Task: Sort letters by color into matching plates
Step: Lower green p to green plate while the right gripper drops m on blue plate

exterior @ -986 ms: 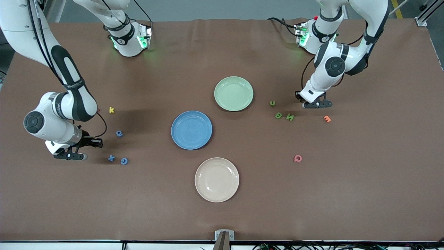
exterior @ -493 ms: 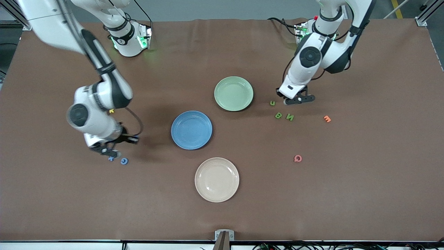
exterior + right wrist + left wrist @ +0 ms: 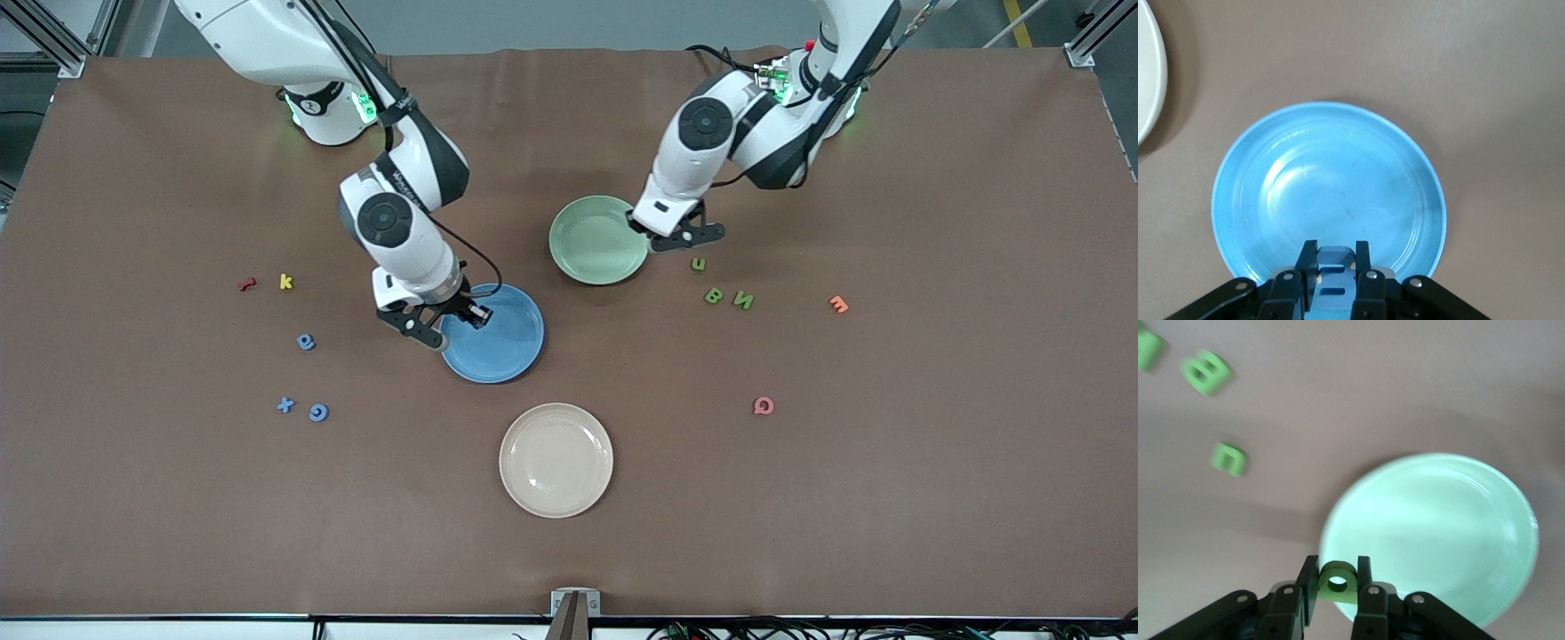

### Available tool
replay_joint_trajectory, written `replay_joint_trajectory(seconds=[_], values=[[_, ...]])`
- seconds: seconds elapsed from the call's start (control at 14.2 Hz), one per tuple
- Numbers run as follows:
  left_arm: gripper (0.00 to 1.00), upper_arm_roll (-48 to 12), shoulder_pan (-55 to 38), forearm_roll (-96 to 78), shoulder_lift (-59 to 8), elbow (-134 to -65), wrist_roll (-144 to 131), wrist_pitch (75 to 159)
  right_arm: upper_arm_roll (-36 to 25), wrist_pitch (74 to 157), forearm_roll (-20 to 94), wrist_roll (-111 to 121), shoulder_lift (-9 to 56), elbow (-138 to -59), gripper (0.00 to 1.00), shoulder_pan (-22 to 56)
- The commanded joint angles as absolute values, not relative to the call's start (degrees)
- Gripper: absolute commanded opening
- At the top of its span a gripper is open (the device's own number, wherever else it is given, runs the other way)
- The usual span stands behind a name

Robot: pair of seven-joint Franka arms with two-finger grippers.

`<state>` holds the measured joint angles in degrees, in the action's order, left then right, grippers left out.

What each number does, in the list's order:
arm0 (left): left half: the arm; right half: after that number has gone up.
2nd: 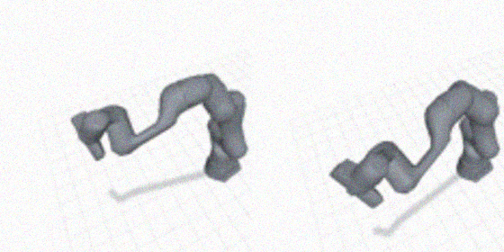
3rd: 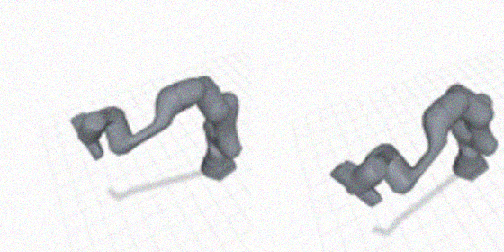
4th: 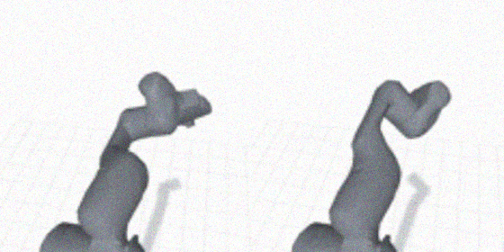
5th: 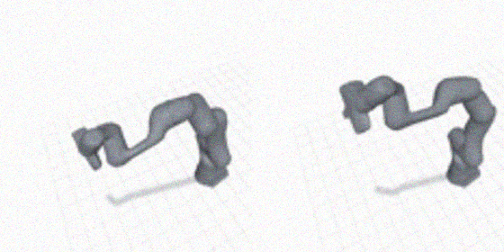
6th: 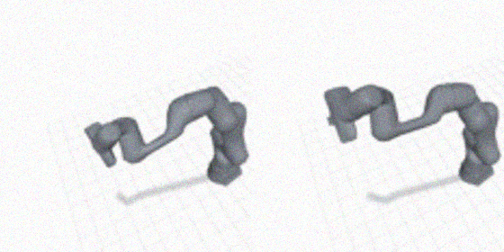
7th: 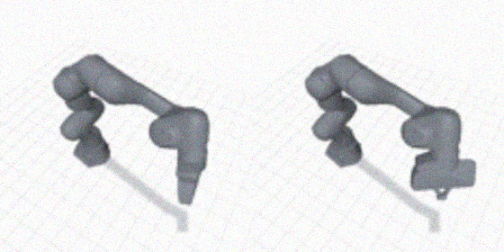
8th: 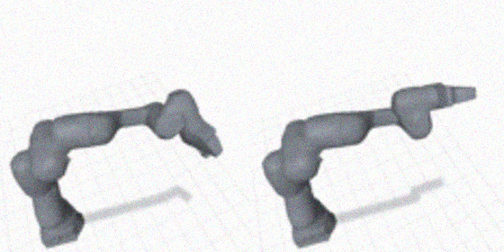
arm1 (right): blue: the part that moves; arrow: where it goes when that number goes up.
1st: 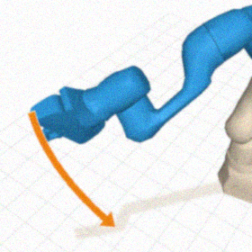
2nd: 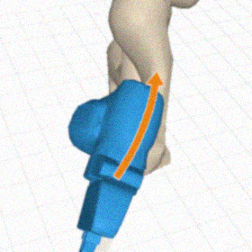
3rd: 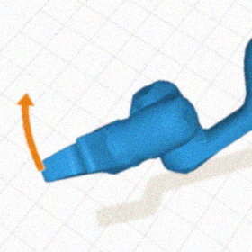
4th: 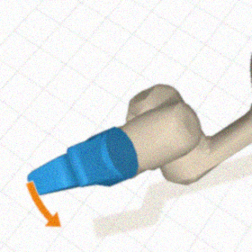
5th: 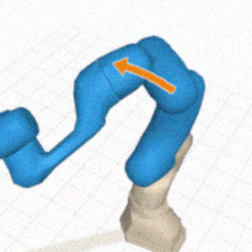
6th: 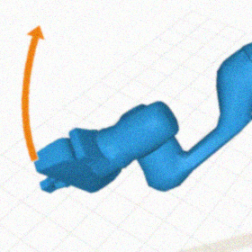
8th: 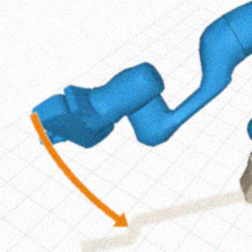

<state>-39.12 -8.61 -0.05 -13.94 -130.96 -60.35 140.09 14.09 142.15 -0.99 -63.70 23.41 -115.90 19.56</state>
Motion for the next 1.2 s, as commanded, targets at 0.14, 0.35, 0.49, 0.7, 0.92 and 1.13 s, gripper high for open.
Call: replay_joint_trajectory(seconds=[0.14,0.35,0.49,0.7,0.92,1.13], values=[[0.22,-38.85,-12.91,7.97,-24.59,-122.01,-70.98,139.22,13.36,142.12,-1.4,-64.16,24.26,-114.79,1.0,18.73],[0.22,-38.85,-13.8,15.45,-29.52,-119.97,-77.15,139.57,12.75,140.03,-2.46,-57.26,24.0,-113.73,1.0,15.23],[0.22,-38.85,-14.85,16.96,-30.85,-119.97,-78.92,139.83,12.74,137.29,-2.55,-46.38,23.38,-113.9,1.0,9.52],[0.22,-38.85,-14.94,17.05,-30.94,-120.58,-79.54,140.1,12.57,137.72,-2.64,-32.39,22.94,-115.31,1.0,3.01],[0.23,-38.94,-15.9,16.96,-30.94,-120.76,-79.89,140.1,12.57,138.25,-4.74,-19.72,23.64,-114.44,1.0,-5.07],[0.3,-38.94,-16.44,17.05,-30.94,-121.37,-79.89,140.1,12.57,138.34,-7.46,-16.17,25.74,-112.68,0.78,-8.86]])
